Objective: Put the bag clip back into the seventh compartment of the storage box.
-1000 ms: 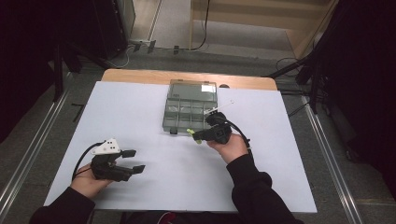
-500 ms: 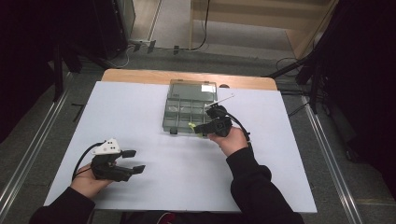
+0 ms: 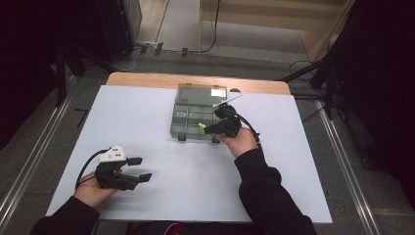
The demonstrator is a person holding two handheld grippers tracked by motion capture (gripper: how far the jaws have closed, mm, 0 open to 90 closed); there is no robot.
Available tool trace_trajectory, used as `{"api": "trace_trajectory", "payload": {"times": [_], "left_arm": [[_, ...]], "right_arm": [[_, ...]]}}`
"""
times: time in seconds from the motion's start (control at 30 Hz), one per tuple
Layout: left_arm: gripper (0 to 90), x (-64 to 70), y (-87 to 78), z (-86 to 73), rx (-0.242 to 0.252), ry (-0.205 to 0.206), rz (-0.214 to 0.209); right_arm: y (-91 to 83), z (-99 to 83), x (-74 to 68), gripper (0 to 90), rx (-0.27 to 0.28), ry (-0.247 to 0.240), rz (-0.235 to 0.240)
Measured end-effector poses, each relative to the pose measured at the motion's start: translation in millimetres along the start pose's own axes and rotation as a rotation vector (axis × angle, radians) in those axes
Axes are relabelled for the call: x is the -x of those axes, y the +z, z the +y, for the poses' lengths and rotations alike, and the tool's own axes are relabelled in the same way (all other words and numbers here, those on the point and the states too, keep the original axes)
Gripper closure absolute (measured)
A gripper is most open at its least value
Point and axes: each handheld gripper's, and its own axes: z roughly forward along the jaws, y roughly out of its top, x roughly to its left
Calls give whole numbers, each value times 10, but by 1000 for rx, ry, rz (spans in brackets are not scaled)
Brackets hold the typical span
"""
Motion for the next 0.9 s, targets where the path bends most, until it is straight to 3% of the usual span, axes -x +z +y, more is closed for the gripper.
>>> {"api": "trace_trajectory", "payload": {"times": [0.33, 0.67, 0.7, 0.77, 0.8, 0.87, 0.9], "left_arm": [[270, -1, 6, -1, -4, 5, 2], [270, 0, 13, -2, -5, 4, 6], [270, -1, 15, -2, -5, 4, 4], [270, -2, 15, 0, -7, 6, 3], [270, -3, 15, 0, -7, 6, 4], [270, -5, 12, 1, -6, 4, 3], [270, -5, 12, 1, -6, 4, 3]], "right_arm": [[66, 43, 109, 785, 11, 35, -29], [117, 62, 104, 783, 28, 40, -43], [120, 63, 109, 764, 35, 38, -49], [123, 61, 108, 644, 56, 15, -58], [111, 55, 98, 643, 66, 3, -66], [49, 39, 76, 597, 88, -15, -22], [49, 39, 76, 597, 88, -15, -22]]}}
